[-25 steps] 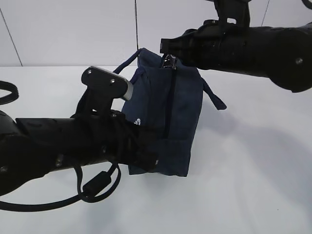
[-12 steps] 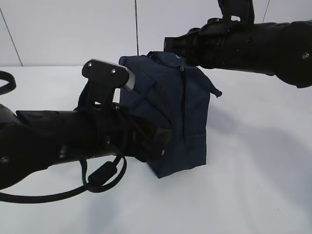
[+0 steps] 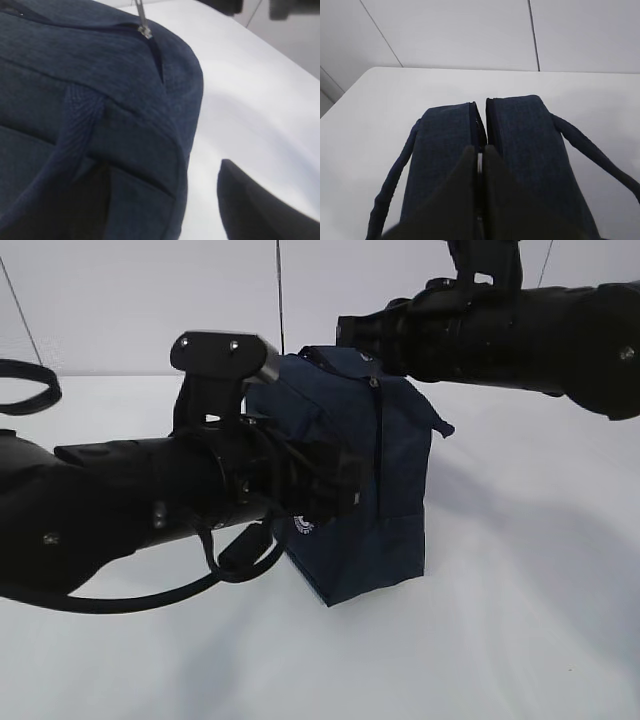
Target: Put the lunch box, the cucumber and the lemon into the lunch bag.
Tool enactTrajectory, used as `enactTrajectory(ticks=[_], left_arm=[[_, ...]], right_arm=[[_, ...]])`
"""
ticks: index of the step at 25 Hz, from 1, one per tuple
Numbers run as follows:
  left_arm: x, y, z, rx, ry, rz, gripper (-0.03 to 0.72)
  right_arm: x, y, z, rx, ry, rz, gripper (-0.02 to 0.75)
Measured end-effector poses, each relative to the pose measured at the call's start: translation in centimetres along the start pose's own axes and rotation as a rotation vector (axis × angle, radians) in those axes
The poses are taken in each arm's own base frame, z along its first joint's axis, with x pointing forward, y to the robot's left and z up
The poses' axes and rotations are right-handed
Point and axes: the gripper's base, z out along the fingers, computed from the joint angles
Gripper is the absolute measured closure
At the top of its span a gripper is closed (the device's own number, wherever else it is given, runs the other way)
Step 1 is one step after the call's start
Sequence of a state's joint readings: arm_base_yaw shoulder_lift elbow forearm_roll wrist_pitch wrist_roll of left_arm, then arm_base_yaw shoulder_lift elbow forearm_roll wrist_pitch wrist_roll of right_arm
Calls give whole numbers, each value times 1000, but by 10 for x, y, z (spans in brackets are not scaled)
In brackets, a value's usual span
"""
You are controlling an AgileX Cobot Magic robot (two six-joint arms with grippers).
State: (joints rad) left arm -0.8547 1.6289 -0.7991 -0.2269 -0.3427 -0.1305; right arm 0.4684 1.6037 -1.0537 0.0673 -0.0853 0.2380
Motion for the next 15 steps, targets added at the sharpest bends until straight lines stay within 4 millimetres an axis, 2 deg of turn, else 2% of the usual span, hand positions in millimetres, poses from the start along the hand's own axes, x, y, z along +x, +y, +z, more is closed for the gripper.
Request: enactTrajectory(ticks=[6, 12, 14, 15], left_arm=[[4, 4, 12, -23, -42, -40, 223], [0, 3, 31, -38, -60, -82, 223], [2, 5, 37, -57, -56, -117, 246], [3, 5, 38, -61, -55, -125, 281]], right_arm=[[0, 0, 0, 0, 0, 5, 738], [0, 0, 0, 0, 0, 7, 738], [0, 0, 0, 0, 0, 7, 738], [0, 0, 0, 1, 1, 7, 738]])
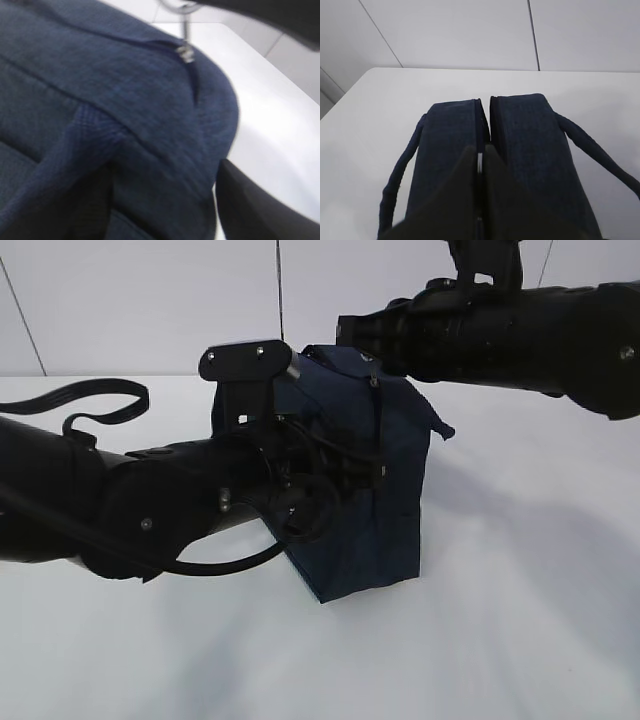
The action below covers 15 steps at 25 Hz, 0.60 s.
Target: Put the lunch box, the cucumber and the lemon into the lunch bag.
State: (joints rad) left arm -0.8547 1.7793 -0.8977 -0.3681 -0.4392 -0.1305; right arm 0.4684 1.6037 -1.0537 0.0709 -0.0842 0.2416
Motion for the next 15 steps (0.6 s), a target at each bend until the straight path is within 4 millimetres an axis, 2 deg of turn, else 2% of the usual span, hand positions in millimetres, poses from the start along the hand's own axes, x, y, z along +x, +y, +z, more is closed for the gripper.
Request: enactTrajectory(ticks=[1, 4, 6, 9, 15], left_arm=[[1, 1, 1, -4, 2, -6, 326], [0, 0, 1, -4, -2, -8, 568], [0, 1, 1, -4, 2, -3, 657], [1, 0, 0, 8, 22, 26, 692], [-4, -7, -11, 56, 92, 139, 697]], right_arm=[[0, 0, 0, 0, 0, 0, 738], [0, 0, 0, 0, 1, 0, 738], [0, 0, 0, 1, 4, 0, 738], [1, 0, 0, 1, 6, 0, 738], [1, 0, 0, 3, 12, 0, 738]])
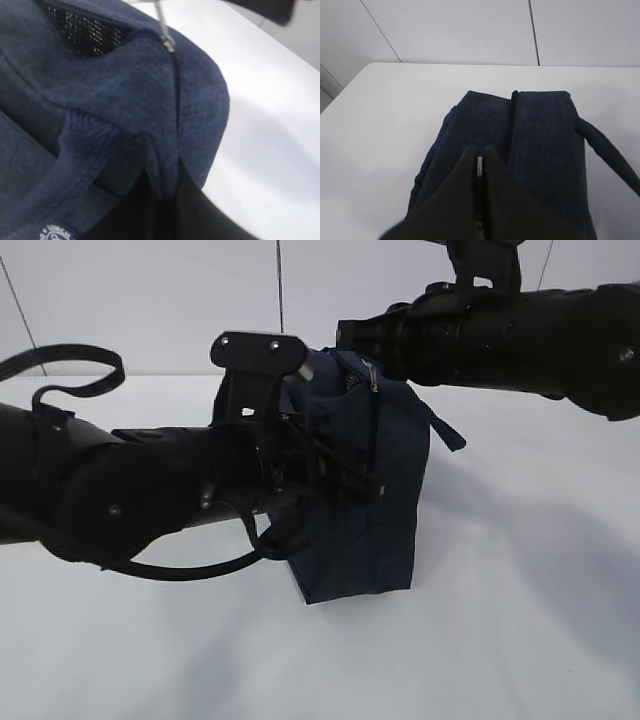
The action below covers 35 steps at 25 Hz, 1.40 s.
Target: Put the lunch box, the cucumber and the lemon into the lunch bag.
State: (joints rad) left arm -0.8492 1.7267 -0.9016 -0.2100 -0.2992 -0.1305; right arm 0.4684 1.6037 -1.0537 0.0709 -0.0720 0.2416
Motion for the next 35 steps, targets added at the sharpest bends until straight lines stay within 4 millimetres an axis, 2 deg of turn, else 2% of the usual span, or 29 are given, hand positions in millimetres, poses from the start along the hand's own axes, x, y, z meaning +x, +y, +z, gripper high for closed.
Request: enactTrajectory(ticks=[6, 13, 20, 25, 32, 35], left_arm=[[-6, -5, -12, 31, 40, 107, 699], [-8, -2, -18, 31, 83, 196, 699], [-14, 21, -19, -28, 103, 219, 701], [-13, 25, -20, -36, 130, 273, 701], [-10, 26, -22, -38, 160, 309, 701], [-10, 26, -23, -41, 170, 311, 701]], right_arm=[[2, -1, 2, 1, 2, 0, 738], [6, 0, 6, 2, 15, 1, 738], [-12, 6, -21, -8, 1, 6, 738], [-11, 6, -24, -1, 33, 6, 738], [-4, 1, 0, -4, -14, 6, 738], [-7, -1, 11, 1, -24, 9, 738]])
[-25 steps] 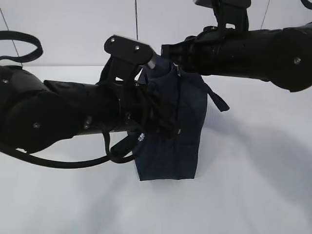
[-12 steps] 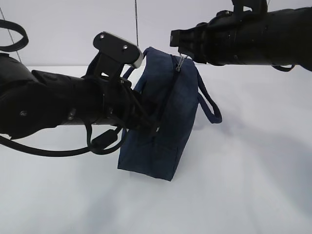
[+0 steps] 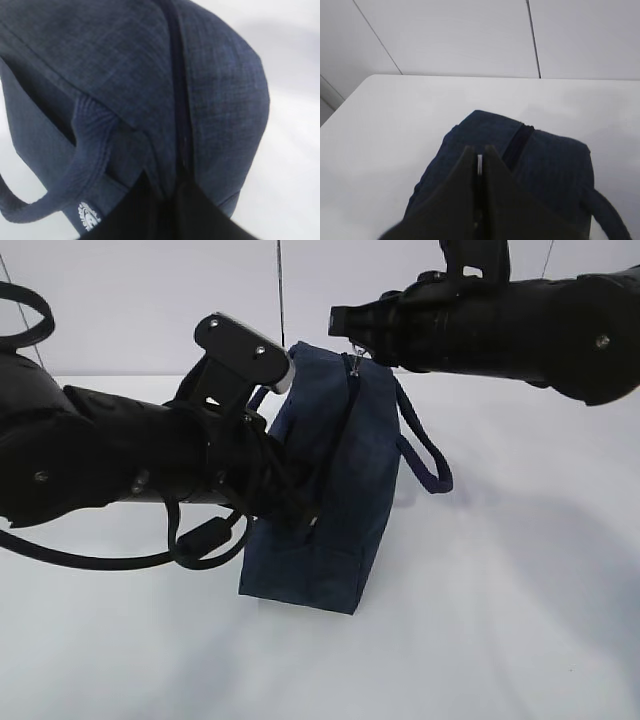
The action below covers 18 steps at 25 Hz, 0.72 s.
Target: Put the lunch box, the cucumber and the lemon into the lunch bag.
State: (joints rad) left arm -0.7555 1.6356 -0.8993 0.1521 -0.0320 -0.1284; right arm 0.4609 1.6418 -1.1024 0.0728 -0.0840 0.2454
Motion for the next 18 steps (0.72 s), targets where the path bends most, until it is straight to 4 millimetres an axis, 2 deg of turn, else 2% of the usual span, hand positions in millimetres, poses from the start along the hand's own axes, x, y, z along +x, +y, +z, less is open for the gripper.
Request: enactTrajectory(ticks=[7, 13, 18], left_arm=[[0, -1, -2, 1, 7, 3, 701], [0, -11, -2, 25, 14, 21, 701], [1, -12, -2, 25, 23, 22, 701]], right_arm=[[-17, -10, 21, 26, -36, 12, 738], [-19, -15, 44, 35, -37, 15, 738], [-22, -23, 65, 51, -36, 17, 738]])
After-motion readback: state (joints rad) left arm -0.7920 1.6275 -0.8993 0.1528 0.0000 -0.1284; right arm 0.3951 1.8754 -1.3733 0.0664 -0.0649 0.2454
